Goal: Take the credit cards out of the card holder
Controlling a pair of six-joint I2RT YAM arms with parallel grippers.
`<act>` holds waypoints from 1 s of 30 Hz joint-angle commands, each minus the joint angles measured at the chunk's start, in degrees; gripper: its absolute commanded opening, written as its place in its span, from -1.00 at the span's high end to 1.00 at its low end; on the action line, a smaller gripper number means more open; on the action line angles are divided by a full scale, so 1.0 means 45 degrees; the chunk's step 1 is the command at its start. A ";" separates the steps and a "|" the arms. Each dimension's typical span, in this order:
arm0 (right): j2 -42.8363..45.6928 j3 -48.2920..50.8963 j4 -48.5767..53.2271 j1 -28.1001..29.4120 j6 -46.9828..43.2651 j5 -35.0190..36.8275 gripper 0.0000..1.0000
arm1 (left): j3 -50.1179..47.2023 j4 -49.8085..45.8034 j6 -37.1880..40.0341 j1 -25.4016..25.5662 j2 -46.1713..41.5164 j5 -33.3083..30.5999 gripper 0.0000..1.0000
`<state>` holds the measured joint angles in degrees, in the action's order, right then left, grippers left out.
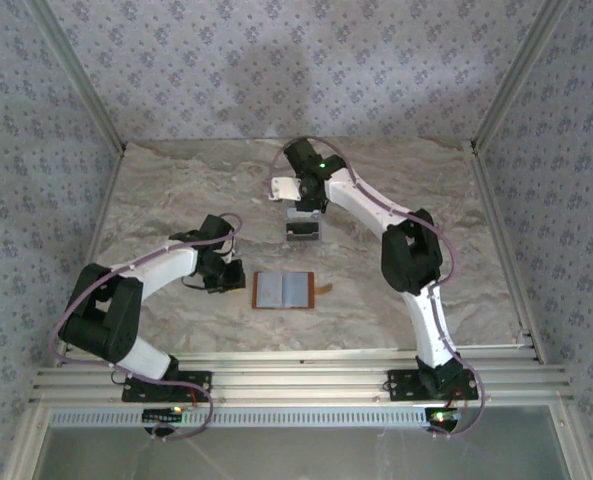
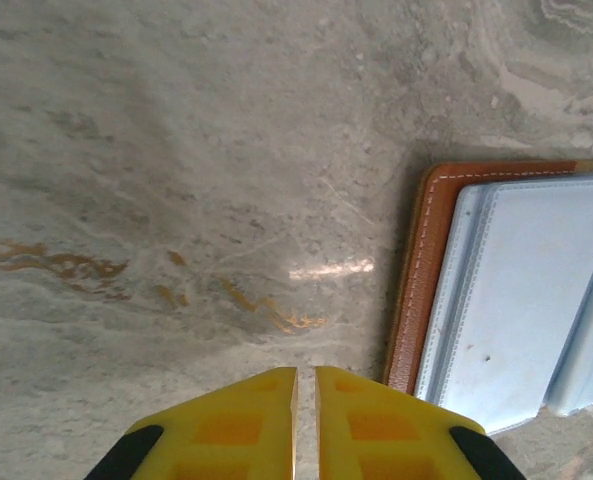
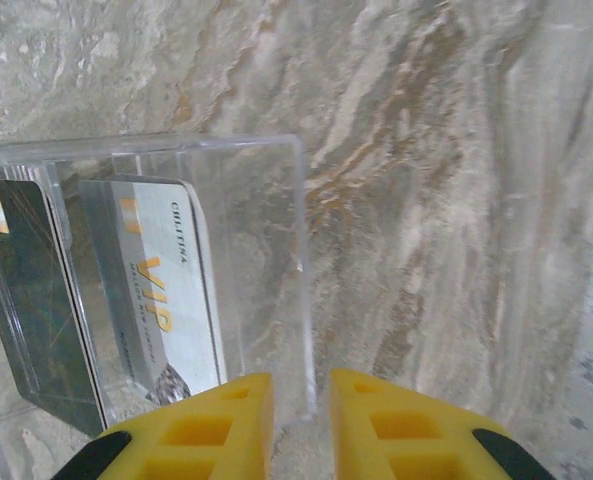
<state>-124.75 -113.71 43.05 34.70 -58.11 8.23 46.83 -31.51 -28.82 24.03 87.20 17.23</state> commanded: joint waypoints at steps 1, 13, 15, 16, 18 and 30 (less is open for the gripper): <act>0.1511 0.0611 -0.0828 0.0191 0.1049 0.0014 0.53 | 0.0525 -0.0069 0.0347 0.0249 0.0375 0.0525 0.74; 0.4622 0.3722 -0.1417 0.0983 0.5388 -0.0762 0.51 | 0.0697 0.0282 0.0106 0.1199 0.1292 0.0877 0.81; 0.4999 0.4198 -0.1392 0.1117 0.6015 -0.0606 0.50 | 0.0690 0.0389 0.0005 0.1346 0.1368 0.0877 0.81; 0.5199 0.4422 -0.1371 0.1203 0.6386 -0.0544 0.50 | 0.0707 0.0450 -0.0053 0.1397 0.1386 0.0878 0.81; 0.5547 0.4866 -0.1335 0.1359 0.7071 -0.0511 0.50 | 0.0718 0.0497 -0.0137 0.1495 0.1365 0.0859 0.82; 0.6526 0.7553 -0.2379 0.2415 1.5432 -0.1512 0.41 | 0.0395 0.0369 -0.0450 0.1093 0.0073 -0.0283 0.80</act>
<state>-96.99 -82.28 34.48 45.01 -4.45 4.43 48.71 -29.76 -30.06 30.06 90.80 17.67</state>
